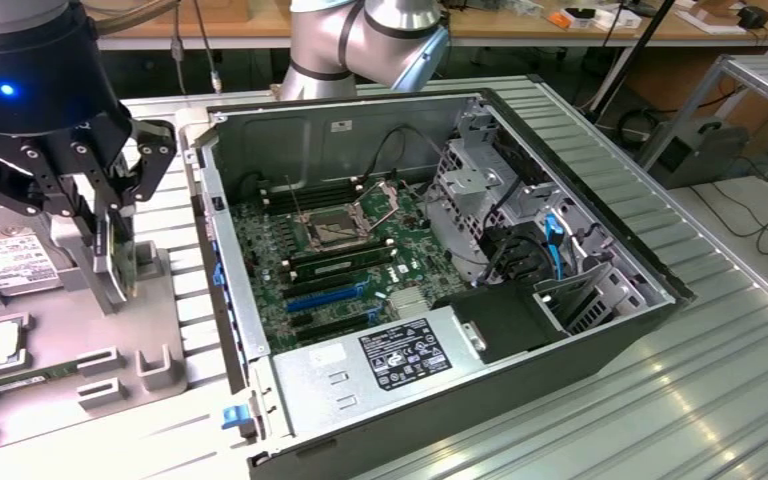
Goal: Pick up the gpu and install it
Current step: 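Pick up the gpu and move the gpu toward the slot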
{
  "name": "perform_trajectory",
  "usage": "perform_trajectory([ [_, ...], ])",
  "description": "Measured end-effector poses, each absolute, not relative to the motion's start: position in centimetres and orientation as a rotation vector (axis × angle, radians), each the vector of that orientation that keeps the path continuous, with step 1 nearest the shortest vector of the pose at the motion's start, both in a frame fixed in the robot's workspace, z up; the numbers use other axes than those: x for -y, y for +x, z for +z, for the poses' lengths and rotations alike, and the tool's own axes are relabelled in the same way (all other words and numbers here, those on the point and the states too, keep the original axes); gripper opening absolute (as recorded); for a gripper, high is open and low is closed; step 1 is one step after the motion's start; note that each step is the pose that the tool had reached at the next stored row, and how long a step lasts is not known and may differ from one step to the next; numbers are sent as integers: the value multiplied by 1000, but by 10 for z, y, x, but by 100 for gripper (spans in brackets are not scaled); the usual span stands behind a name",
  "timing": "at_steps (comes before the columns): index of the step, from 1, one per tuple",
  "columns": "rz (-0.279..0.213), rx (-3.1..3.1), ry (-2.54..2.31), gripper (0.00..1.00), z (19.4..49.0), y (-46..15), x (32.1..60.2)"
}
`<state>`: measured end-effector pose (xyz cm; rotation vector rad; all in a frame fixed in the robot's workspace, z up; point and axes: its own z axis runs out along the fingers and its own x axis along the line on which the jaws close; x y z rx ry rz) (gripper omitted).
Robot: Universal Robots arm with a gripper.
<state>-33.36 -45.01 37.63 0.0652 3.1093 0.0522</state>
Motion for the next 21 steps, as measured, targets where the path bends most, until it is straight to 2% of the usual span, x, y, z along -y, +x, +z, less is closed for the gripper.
perform_trajectory([
  [11,47,-3109,65,27,386,-334,450],
  [21,44,-3109,65,27,413,-334,450],
])
